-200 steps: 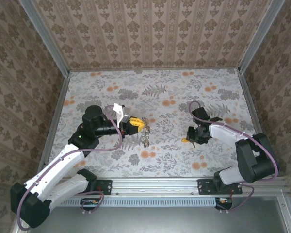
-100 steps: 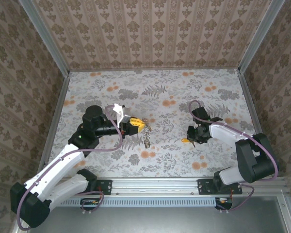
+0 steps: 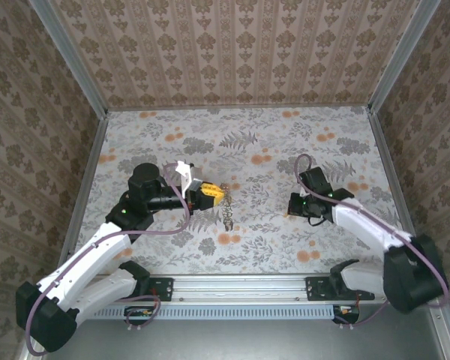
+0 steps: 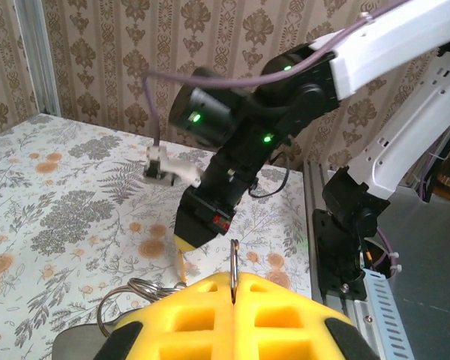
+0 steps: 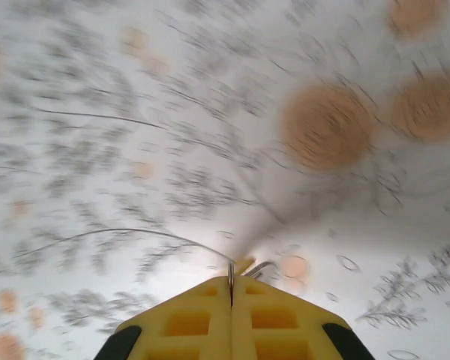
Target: Put the keys on the keyring
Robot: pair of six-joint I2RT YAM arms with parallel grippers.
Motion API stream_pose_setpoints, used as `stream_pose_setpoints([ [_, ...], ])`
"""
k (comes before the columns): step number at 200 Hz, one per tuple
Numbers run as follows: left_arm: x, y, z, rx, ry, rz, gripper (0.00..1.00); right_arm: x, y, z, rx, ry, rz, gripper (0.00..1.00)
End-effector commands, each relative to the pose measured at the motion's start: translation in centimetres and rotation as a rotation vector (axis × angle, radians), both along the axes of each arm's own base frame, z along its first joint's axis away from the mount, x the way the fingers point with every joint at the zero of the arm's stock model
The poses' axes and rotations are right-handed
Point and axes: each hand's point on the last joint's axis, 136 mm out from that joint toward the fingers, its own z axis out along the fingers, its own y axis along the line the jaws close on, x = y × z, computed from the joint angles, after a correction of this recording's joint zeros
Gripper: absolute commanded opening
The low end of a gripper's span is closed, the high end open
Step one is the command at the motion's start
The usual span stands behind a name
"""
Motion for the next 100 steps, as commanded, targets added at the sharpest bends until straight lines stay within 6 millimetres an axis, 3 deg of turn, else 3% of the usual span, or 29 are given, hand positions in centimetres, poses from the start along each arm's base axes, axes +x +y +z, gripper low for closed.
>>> stream_pose_setpoints([
  [1, -0.9, -0.2, 2.0, -0.02, -0.043, -0.057, 0.0, 1.0, 3.5, 5.9, 0.102, -0.313, 0.201, 0.0],
  [27, -1.1, -0.5, 2.4, 0.002, -0.019, -0.091, 0.0, -0.9, 7.4, 13.1, 0.266, -0.635, 0.452, 0.0],
  [47, -1.4, -0.5, 2.6, 0.036, -0.034, -0.105, 0.0, -3.1, 9.5, 17.5, 0.326, -0.792, 0.648, 0.0],
  [73, -2.8, -0.1, 3.9, 0.065, -0.112, -0.162, 0.0, -5.6, 11.7, 21.9, 0.377, -0.916, 0.887, 0.0],
  [100, -4.2, 0.5, 5.1, 0.111, -0.154, -0.237, 0.0, -7.1, 13.4, 25.1, 0.411, -1.007, 1.057, 0.0],
])
